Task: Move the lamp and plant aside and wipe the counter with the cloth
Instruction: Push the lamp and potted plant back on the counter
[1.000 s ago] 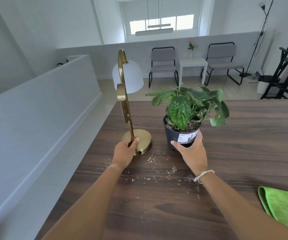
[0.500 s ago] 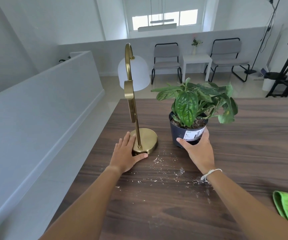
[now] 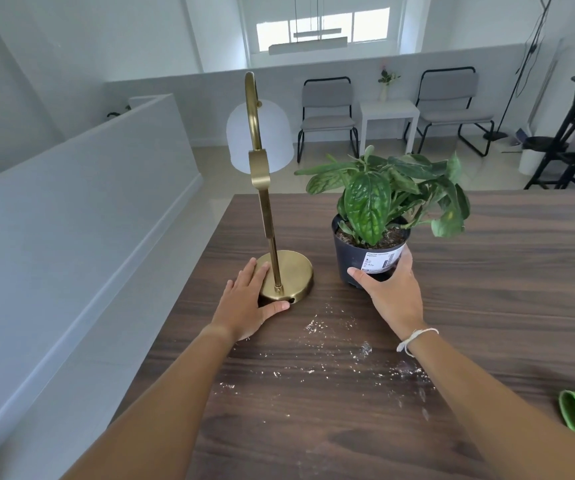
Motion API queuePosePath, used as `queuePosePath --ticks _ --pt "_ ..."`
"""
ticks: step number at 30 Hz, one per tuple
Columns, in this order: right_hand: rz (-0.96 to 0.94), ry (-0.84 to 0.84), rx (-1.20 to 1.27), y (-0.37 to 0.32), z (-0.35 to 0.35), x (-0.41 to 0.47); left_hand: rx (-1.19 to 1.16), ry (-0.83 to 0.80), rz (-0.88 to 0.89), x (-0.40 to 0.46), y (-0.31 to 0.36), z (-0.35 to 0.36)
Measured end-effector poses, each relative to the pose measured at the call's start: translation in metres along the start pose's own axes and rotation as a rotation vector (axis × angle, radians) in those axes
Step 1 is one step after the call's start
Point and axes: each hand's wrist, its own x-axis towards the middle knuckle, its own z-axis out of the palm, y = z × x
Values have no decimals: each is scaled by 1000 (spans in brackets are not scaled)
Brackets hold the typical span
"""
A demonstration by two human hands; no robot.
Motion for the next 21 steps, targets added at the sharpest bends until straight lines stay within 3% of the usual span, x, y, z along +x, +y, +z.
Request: queuePosePath --ticks 21 --pt "-10 25 21 -16 52 64 -125 119 -74 78 -18 -6"
